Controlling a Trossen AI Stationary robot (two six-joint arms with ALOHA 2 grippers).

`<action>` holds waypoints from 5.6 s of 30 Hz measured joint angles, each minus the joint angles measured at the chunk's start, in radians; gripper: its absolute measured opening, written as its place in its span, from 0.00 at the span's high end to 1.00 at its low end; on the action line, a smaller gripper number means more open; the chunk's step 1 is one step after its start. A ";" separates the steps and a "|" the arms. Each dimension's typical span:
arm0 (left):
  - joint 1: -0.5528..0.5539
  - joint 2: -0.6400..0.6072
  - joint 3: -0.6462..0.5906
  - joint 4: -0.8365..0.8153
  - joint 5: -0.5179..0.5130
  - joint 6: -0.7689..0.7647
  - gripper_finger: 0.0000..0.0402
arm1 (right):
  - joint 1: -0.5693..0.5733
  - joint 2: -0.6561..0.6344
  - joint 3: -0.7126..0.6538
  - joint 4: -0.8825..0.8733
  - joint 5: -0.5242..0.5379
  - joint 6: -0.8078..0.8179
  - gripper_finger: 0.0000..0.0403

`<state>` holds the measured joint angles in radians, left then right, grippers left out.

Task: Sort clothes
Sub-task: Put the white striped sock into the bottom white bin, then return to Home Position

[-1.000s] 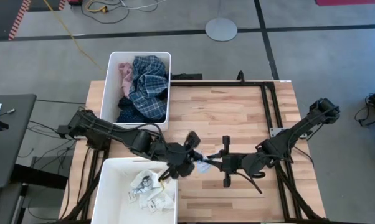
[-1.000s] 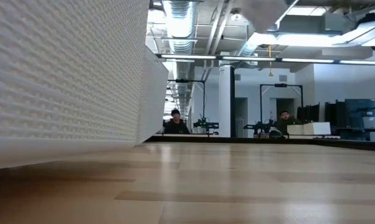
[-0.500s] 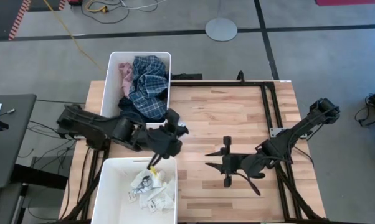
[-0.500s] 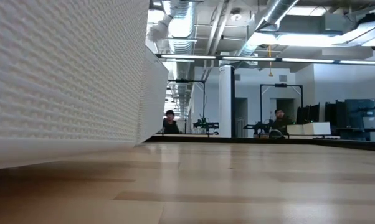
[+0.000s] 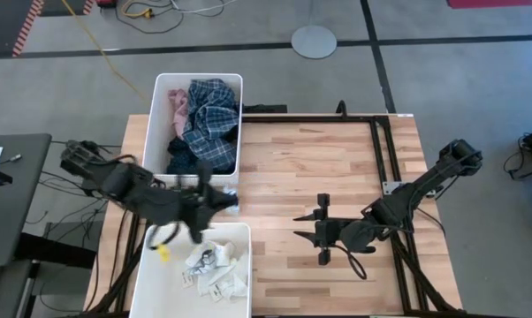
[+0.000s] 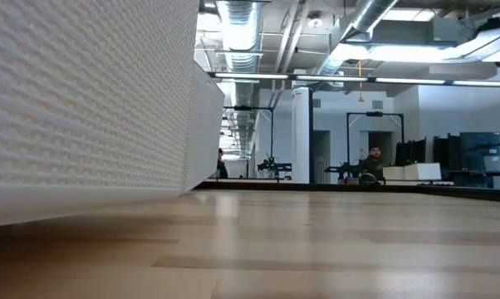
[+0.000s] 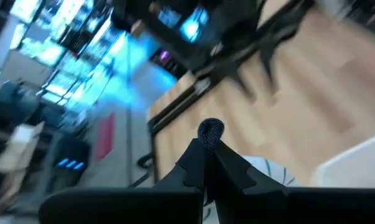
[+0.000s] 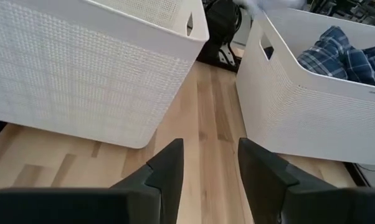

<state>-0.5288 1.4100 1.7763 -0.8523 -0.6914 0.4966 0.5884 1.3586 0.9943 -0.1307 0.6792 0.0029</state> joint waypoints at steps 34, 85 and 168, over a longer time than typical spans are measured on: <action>-0.211 0.151 0.001 -0.345 0.380 -0.489 0.99 | 0.049 0.001 -0.001 0.074 -0.109 -0.029 0.59; -0.186 0.074 -0.219 -0.333 0.123 -0.767 0.53 | -0.232 0.004 -0.311 0.470 -0.502 -0.011 0.59; -0.834 -0.706 -1.093 0.018 -0.828 -1.184 0.61 | 0.477 -0.793 -0.387 -0.670 0.412 0.623 0.59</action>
<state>-1.3632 0.7037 0.6838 -0.8340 -1.5197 -0.6874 1.0657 0.5652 0.6069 -0.8005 1.0913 0.6258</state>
